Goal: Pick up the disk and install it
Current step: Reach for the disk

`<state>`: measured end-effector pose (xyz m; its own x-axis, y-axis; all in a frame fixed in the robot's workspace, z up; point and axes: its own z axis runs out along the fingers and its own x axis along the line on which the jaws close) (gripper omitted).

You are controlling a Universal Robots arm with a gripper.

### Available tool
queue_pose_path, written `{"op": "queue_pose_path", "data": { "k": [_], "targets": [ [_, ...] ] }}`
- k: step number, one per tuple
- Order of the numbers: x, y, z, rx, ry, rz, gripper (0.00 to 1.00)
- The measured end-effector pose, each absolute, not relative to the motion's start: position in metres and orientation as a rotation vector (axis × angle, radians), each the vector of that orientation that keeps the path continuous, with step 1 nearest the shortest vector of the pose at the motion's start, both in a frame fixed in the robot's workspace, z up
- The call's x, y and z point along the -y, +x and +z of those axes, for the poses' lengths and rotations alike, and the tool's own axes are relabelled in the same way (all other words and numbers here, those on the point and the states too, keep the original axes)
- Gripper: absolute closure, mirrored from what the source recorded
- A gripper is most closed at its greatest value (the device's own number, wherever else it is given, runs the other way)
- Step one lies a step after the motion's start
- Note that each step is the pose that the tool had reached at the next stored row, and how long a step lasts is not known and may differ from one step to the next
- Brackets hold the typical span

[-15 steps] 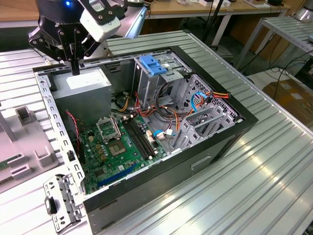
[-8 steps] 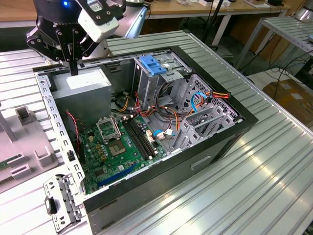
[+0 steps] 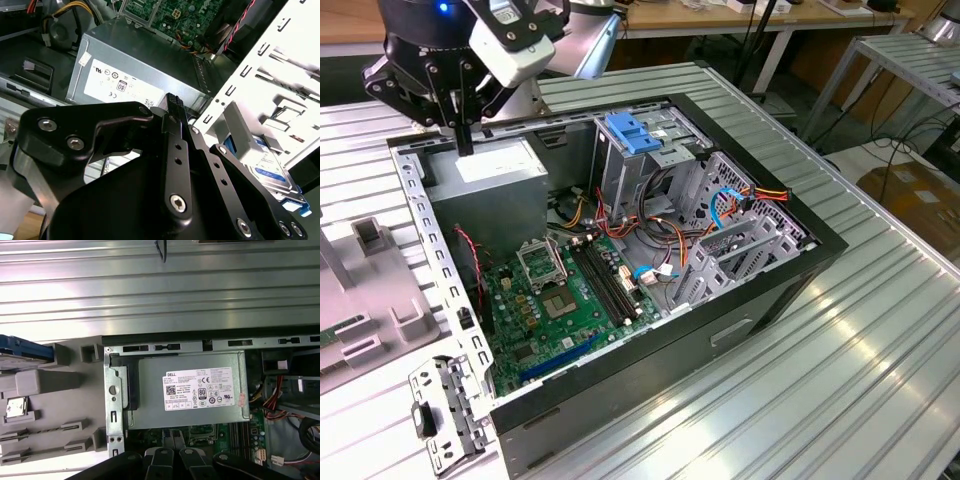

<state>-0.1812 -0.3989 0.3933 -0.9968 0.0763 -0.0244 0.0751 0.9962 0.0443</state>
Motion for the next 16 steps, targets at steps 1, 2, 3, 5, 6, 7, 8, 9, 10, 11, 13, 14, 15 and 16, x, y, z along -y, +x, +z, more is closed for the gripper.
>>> {"op": "queue_pose_path", "data": {
  "k": [1,2,3,5,6,7,8,9,10,11,13,14,15,16],
  "targets": [
    [0.399,-0.182,0.393,-3.112,0.118,0.068,0.89],
    [0.399,-0.183,0.393,-3.113,0.118,0.068,0.89],
    [0.399,-0.183,0.393,-3.113,0.118,0.068,0.89],
    [0.399,-0.184,0.393,-3.112,0.118,0.068,0.89],
    [0.399,-0.185,0.393,-3.112,0.118,0.068,0.89],
    [0.399,-0.185,0.393,-3.112,0.118,0.068,0.89],
    [0.399,-0.186,0.393,-3.112,0.118,0.068,0.89],
    [0.399,-0.187,0.393,-3.112,0.118,0.068,0.89],
    [0.399,-0.187,0.393,-3.112,0.118,0.068,0.89],
    [0.399,-0.191,0.393,-3.113,0.118,0.068,0.89],
    [0.399,-0.192,0.393,-3.112,0.118,0.068,0.89],
    [0.399,-0.193,0.393,-3.112,0.118,0.068,0.89],
    [0.399,-0.194,0.393,-3.112,0.118,0.068,0.89],
    [0.399,-0.195,0.393,-3.112,0.118,0.068,0.89]
  ]
}}
